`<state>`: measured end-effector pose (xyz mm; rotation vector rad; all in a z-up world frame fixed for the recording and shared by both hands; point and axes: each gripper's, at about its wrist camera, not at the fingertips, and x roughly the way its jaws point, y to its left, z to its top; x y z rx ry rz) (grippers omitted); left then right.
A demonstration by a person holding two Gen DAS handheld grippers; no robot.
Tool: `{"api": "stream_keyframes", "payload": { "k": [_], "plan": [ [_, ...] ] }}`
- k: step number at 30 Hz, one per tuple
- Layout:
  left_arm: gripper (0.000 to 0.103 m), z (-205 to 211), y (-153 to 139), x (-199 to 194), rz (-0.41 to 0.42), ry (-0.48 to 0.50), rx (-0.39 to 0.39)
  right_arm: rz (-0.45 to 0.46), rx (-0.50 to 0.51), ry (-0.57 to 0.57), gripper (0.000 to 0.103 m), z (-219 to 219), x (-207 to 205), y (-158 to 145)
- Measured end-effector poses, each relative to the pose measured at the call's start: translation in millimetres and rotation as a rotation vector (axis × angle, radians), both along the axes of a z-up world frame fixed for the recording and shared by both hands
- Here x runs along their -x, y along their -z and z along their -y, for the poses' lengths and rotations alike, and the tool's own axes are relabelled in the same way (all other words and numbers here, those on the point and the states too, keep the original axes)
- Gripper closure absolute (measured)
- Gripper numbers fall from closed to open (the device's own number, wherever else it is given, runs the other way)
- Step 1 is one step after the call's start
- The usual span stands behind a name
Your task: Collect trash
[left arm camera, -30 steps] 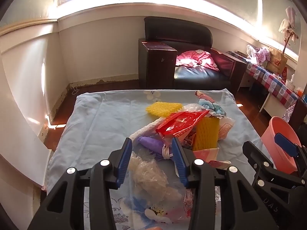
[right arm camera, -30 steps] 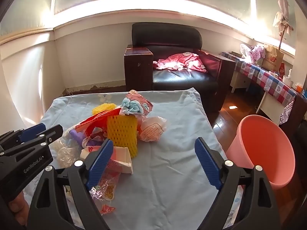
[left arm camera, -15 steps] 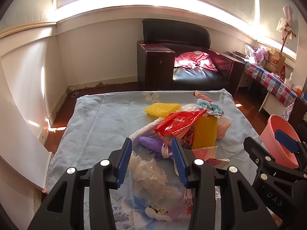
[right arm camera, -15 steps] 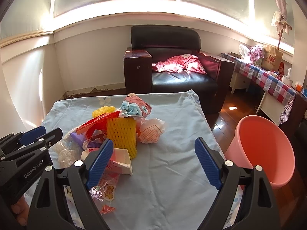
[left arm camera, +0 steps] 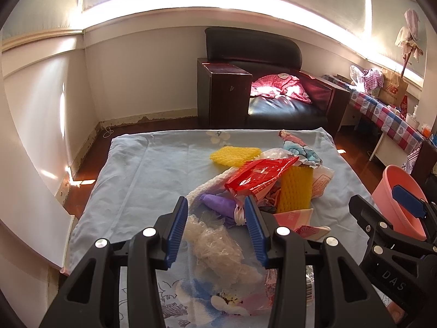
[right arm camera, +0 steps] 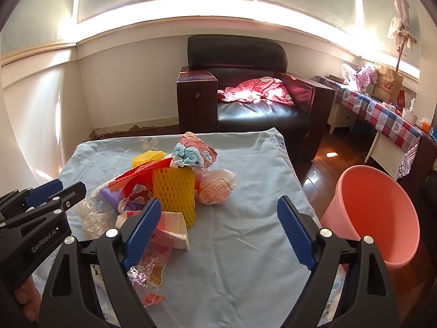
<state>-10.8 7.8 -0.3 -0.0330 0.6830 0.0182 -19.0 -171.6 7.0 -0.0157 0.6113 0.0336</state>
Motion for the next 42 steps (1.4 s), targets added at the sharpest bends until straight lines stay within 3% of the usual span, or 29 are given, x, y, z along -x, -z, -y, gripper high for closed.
{"api": "stream_keyframes", "payload": {
  "k": [30, 42],
  "plan": [
    [0.060, 0, 1, 0, -0.001, 0.005, 0.002, -0.005, -0.006, -0.016, 0.016, 2, -2, -1],
    [0.046, -6, 2, 6, 0.003, 0.060, 0.003, -0.012, -0.011, -0.023, 0.016, 14, 0, 1]
  ]
}}
